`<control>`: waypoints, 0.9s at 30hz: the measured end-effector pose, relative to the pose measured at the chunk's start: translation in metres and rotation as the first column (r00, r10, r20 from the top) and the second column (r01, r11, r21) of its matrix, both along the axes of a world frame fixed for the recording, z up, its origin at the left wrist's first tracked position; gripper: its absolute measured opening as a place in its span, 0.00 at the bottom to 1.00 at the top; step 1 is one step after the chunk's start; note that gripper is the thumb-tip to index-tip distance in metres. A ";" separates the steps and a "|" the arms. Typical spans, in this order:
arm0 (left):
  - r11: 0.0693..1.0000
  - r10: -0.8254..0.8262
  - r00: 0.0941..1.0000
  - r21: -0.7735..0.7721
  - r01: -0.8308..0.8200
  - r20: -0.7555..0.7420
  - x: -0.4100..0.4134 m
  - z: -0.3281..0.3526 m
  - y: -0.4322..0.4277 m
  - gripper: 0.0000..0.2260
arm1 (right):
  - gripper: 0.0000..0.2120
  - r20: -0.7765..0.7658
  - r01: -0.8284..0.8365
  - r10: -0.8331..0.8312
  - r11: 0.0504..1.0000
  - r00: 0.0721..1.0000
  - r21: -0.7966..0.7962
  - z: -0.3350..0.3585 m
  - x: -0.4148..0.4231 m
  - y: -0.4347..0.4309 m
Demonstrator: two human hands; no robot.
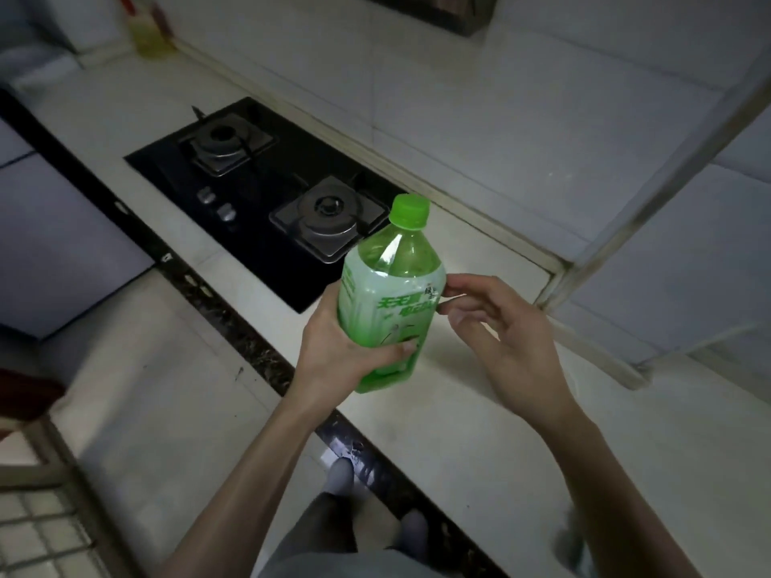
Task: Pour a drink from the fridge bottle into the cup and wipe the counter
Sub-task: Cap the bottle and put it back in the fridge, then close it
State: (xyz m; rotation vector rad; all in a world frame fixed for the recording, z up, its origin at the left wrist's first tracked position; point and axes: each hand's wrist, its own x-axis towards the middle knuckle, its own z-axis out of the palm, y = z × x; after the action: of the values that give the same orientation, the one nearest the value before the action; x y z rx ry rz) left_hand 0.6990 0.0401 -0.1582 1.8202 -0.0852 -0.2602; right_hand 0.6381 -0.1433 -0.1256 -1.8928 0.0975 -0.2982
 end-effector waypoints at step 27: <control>0.838 0.541 0.832 0.000 -0.545 0.122 -0.067 0.033 0.254 0.35 | 0.14 0.153 -0.558 0.549 0.830 0.822 0.014 0.020 0.049 0.256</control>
State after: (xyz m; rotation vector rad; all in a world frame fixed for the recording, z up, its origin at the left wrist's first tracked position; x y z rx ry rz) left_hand 0.6323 0.2942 -0.1251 1.8134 0.3591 0.2552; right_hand 0.6875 0.1127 -0.1059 -1.7471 -0.5351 -0.0259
